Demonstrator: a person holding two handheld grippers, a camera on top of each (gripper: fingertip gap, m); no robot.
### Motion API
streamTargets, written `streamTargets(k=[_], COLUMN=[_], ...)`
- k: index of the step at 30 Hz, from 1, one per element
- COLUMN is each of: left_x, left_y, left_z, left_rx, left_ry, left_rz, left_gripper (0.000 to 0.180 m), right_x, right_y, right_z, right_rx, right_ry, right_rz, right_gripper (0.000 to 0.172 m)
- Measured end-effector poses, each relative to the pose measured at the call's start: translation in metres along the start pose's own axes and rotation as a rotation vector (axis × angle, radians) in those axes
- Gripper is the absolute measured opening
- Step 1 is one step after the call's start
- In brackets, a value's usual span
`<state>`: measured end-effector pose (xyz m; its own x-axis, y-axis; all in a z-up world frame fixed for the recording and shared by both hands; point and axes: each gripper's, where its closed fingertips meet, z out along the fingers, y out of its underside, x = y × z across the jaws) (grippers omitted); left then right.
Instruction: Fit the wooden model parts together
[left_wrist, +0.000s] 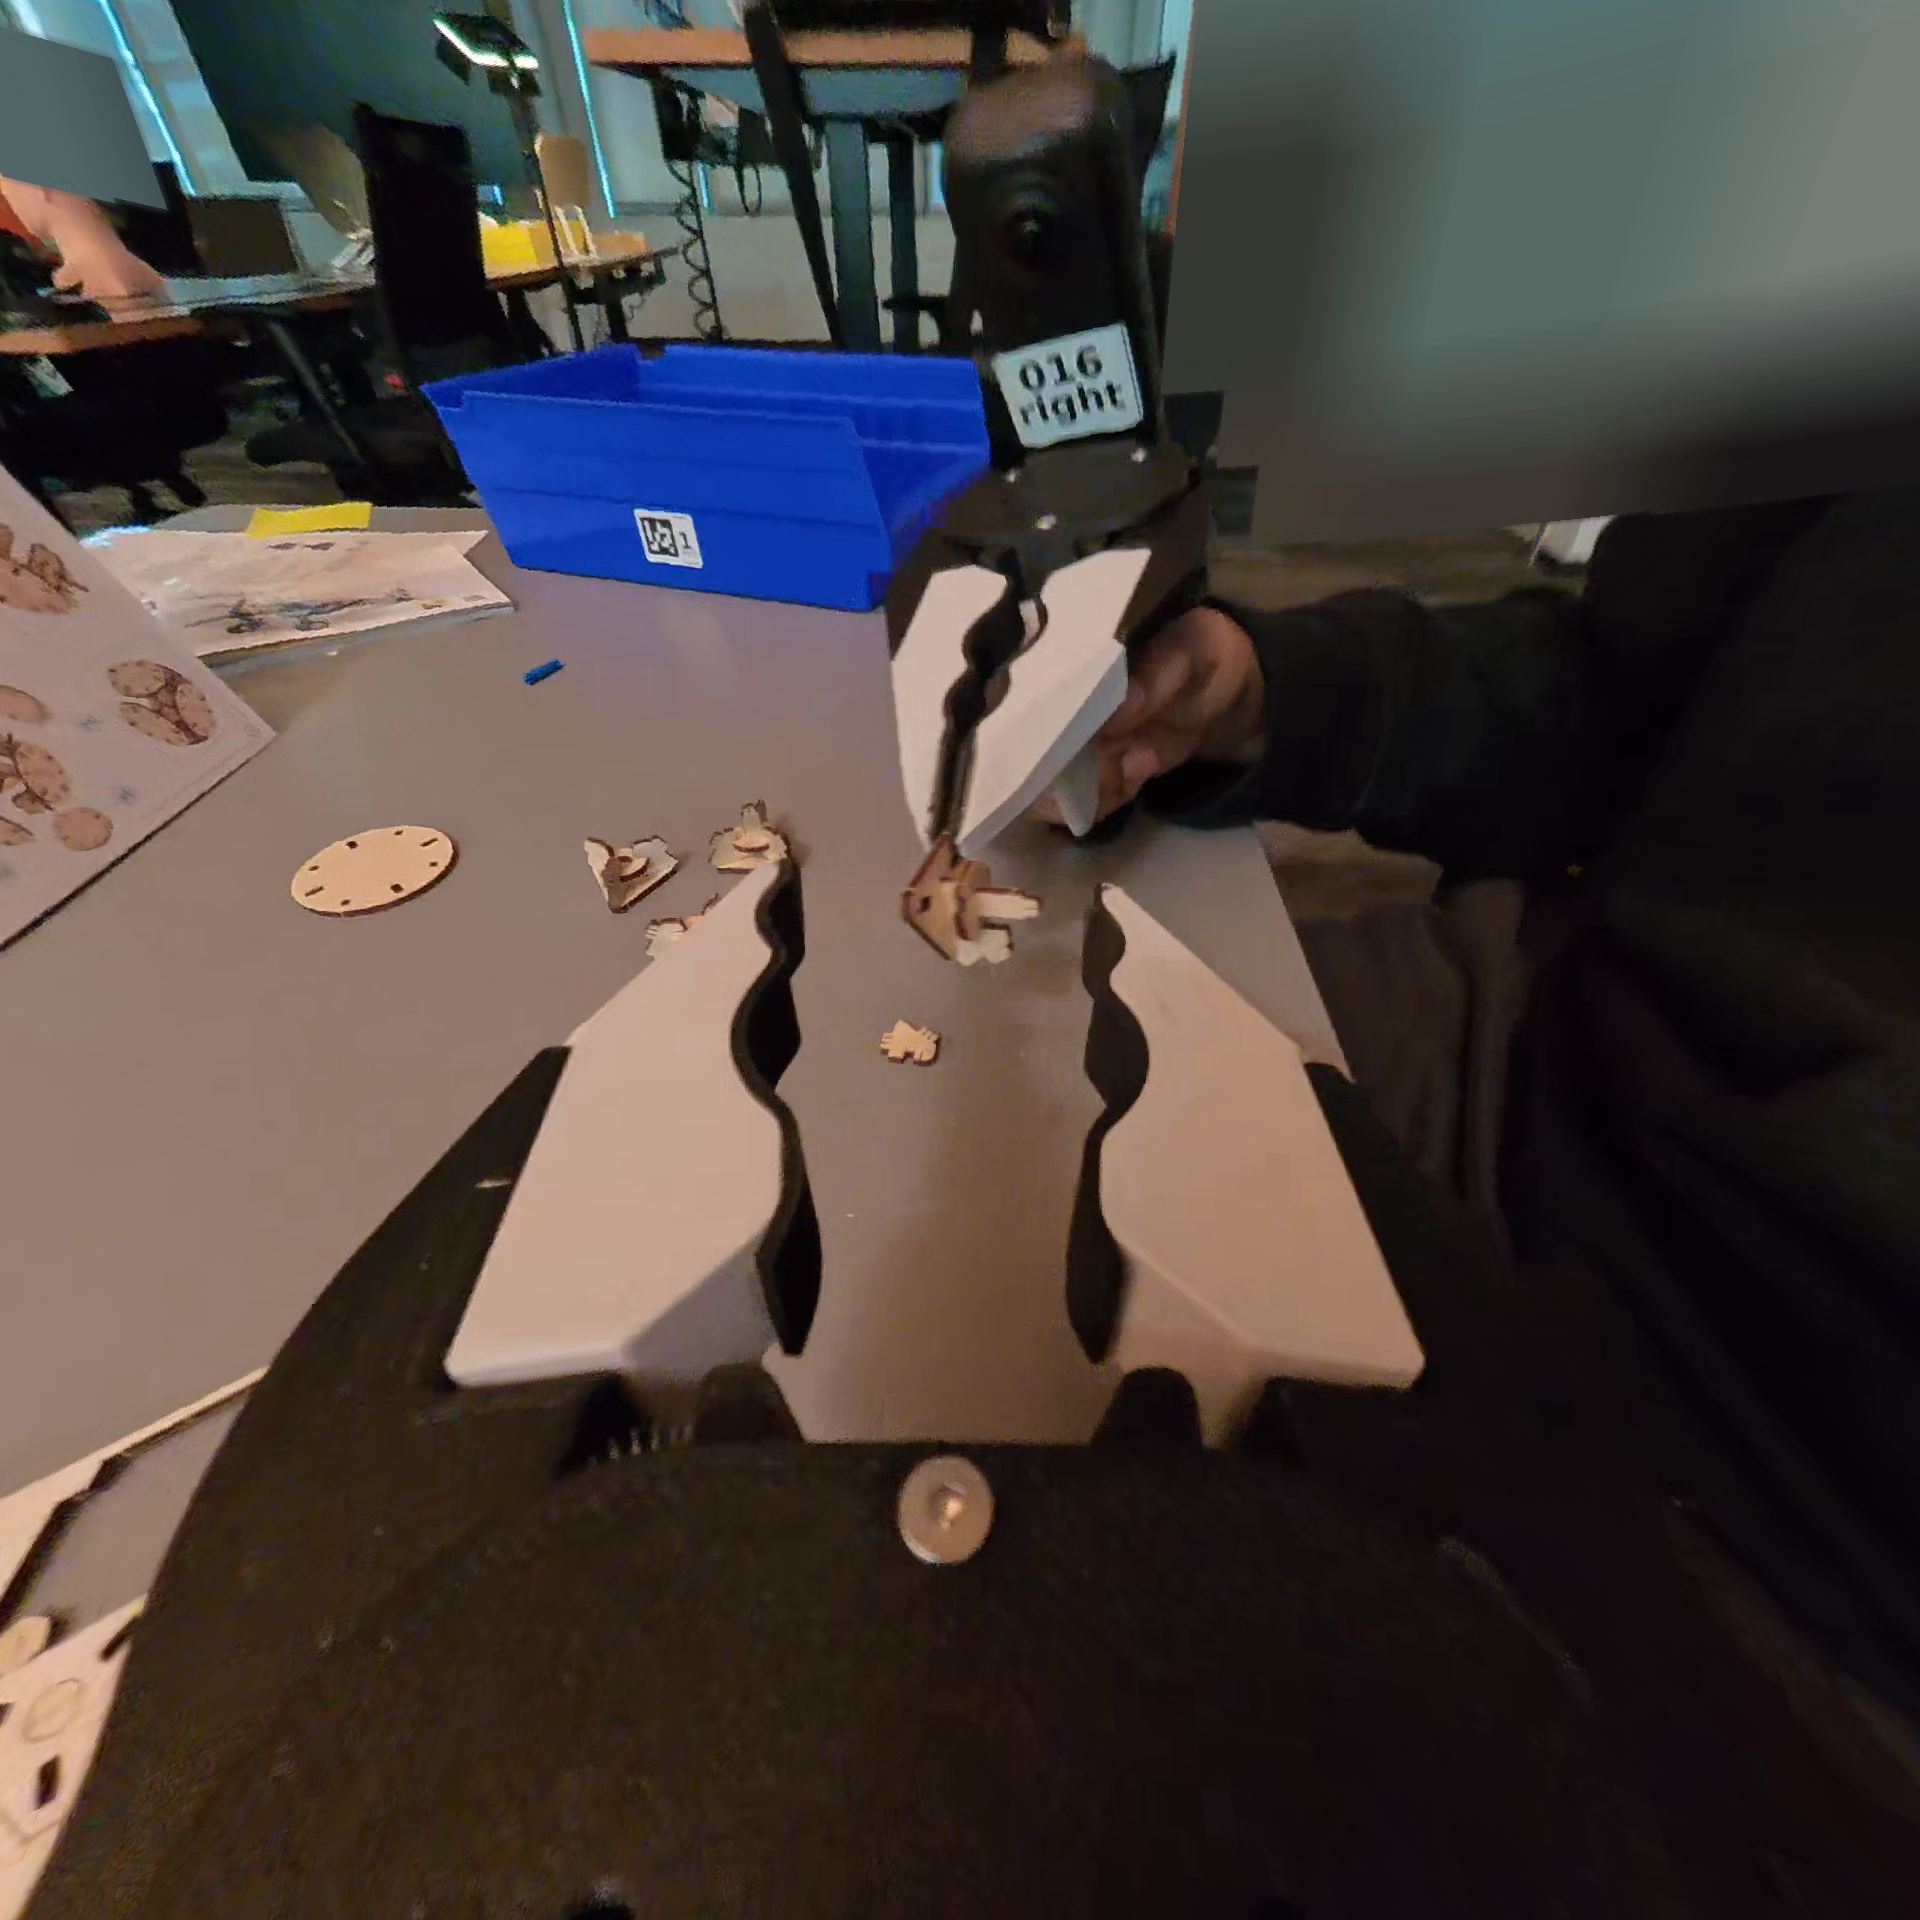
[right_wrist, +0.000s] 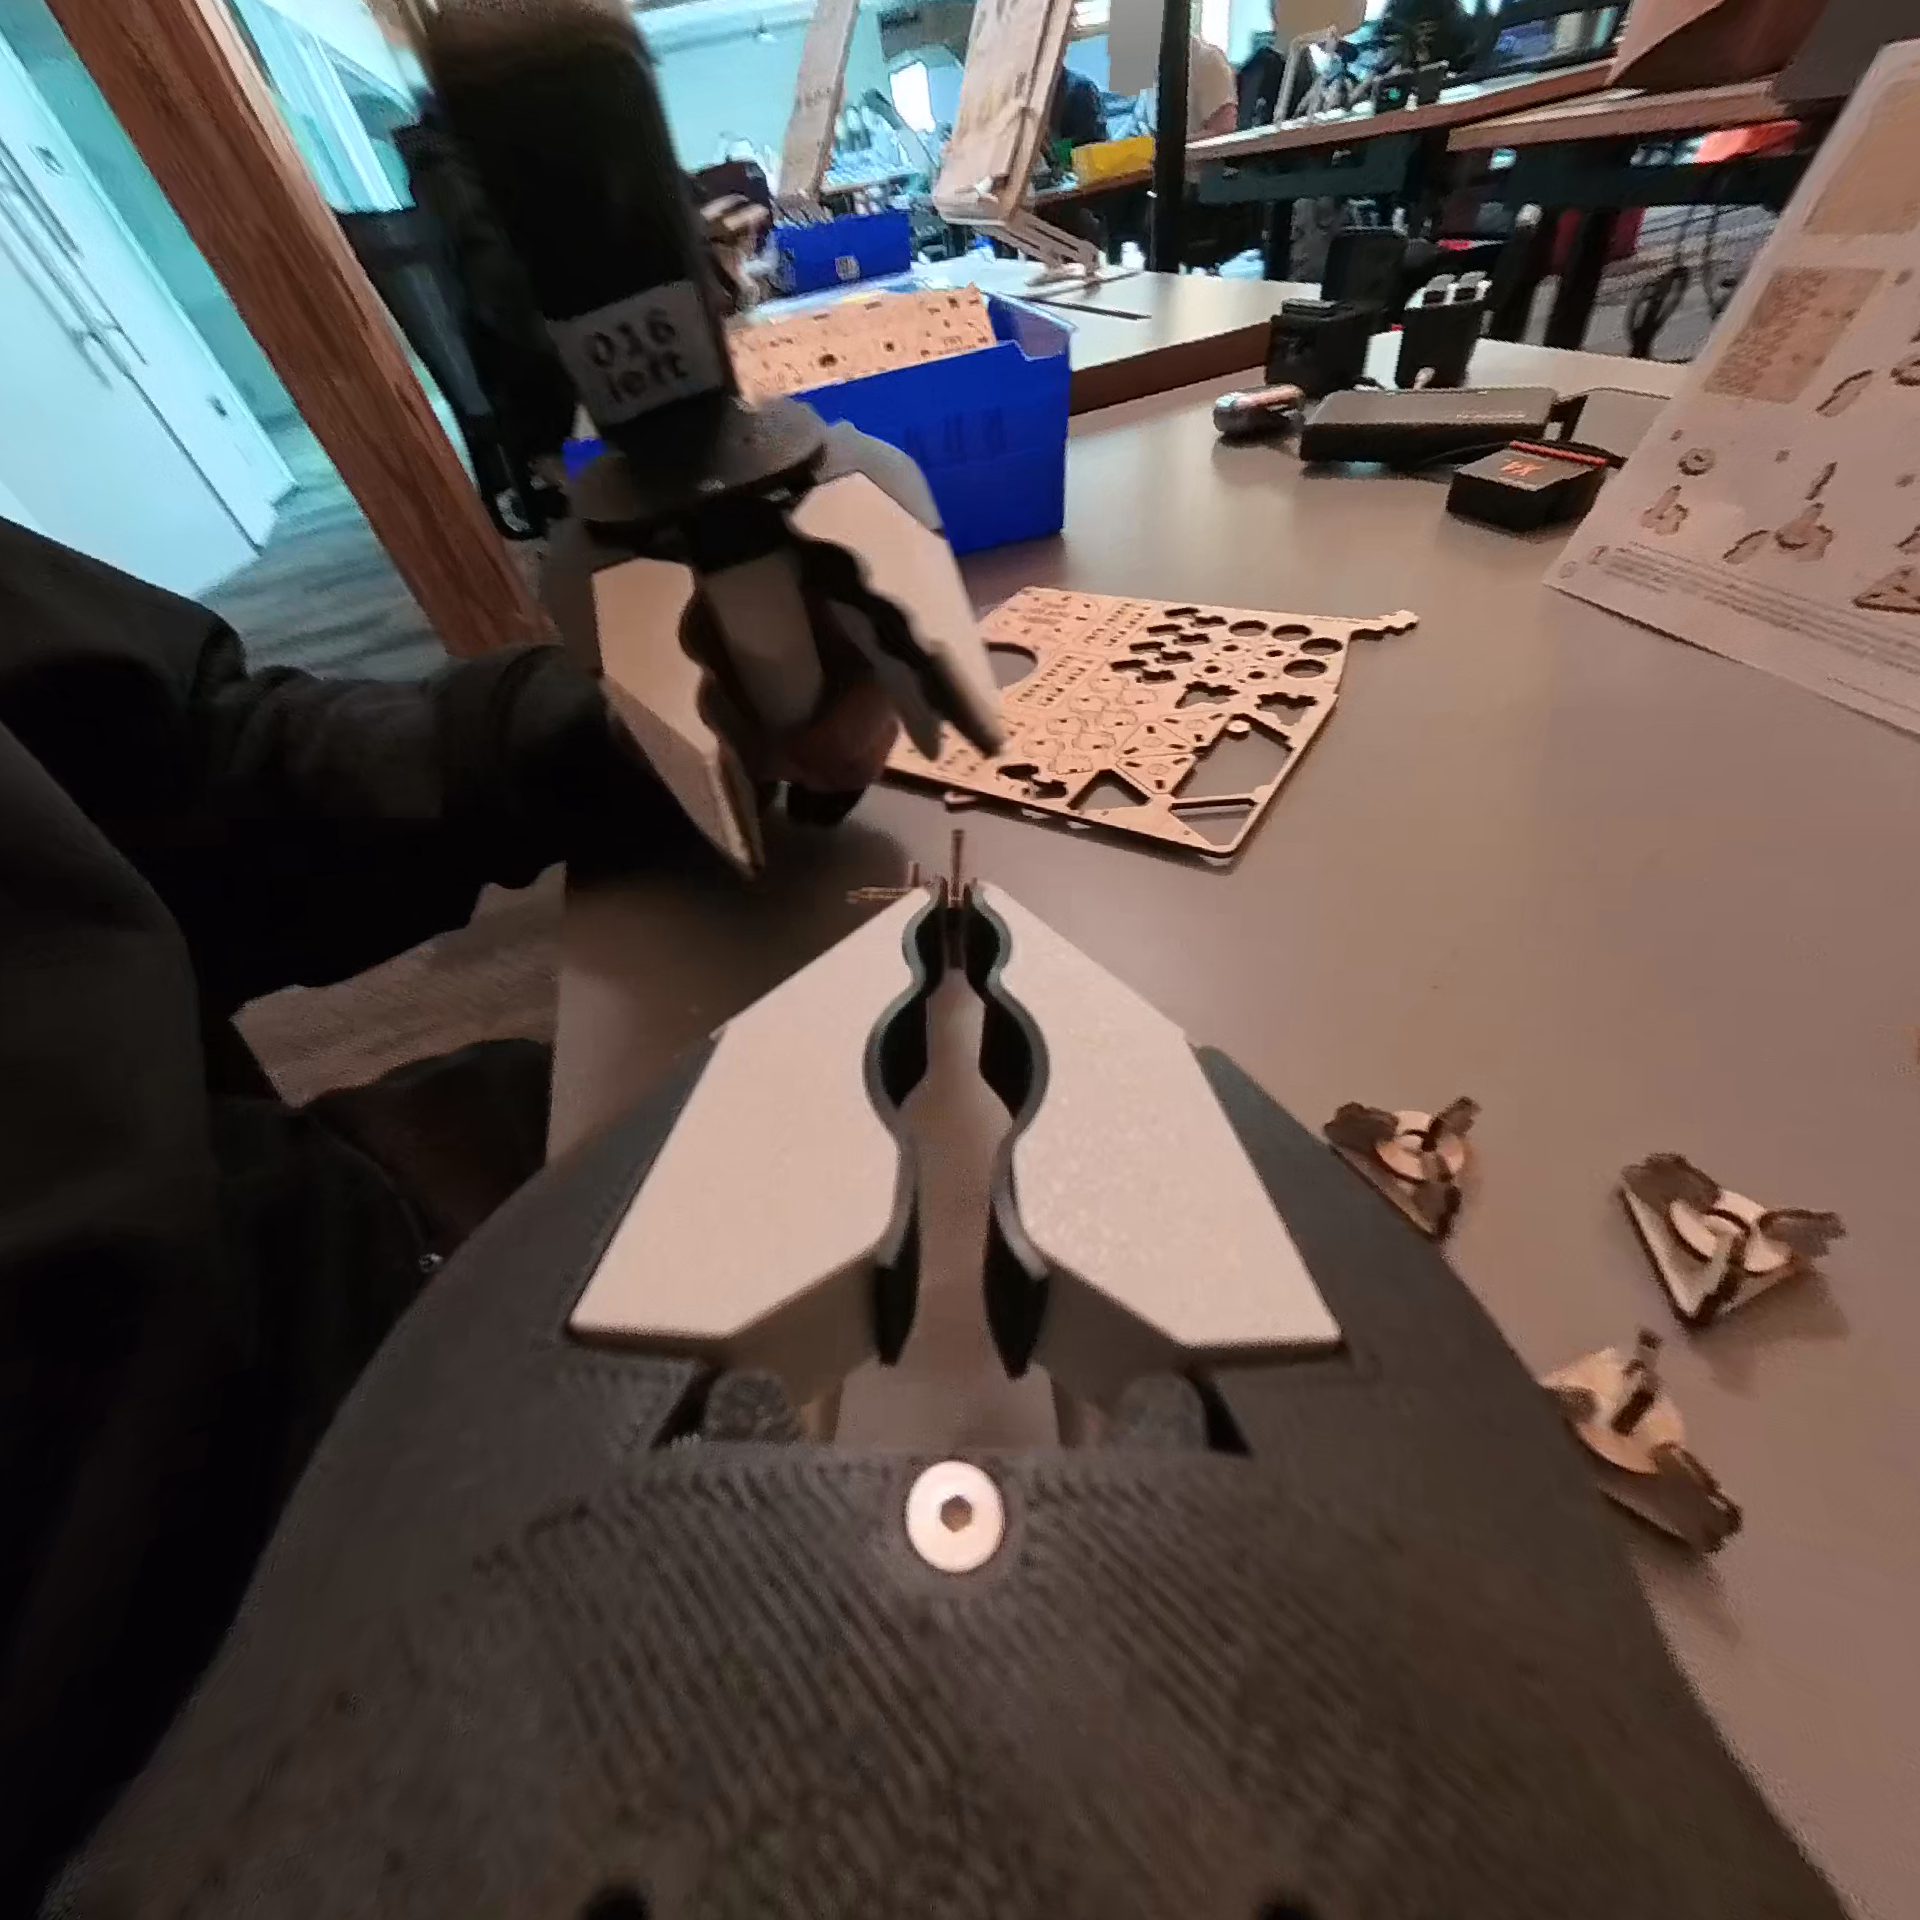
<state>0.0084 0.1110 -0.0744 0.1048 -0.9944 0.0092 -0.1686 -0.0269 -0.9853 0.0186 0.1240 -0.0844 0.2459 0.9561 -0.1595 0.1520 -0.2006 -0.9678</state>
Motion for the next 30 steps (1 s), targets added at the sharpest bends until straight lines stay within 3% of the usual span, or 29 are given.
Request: streamTargets(k=[5, 11, 14, 30], left_x=[0.002, 0.011, 0.016, 0.014], left_y=[-0.013, -0.018, -0.013, -0.004], left_z=[-0.007, -0.010, -0.009, 0.000], left_rx=[0.110, 0.173, 0.119, 0.062], left_ry=[0.129, 0.334, 0.333, 0.263], left_rz=[-0.198, -0.438, -0.383, -0.333], left_gripper=[0.041, 0.027, 0.000, 0.012], right_x=[-0.013, -0.024, -0.028, -0.031], right_y=[-0.011, -0.014, -0.019, -0.015], right_z=[-0.003, -0.004, -0.006, -0.003], right_rx=[0.080, 0.117, 0.154, 0.126], right_ry=[-0.103, -0.106, -0.123, -0.128], right_rz=[0.042, -0.099, -0.111, -0.124], right_gripper=[0.001, 0.001, 0.001, 0.001])
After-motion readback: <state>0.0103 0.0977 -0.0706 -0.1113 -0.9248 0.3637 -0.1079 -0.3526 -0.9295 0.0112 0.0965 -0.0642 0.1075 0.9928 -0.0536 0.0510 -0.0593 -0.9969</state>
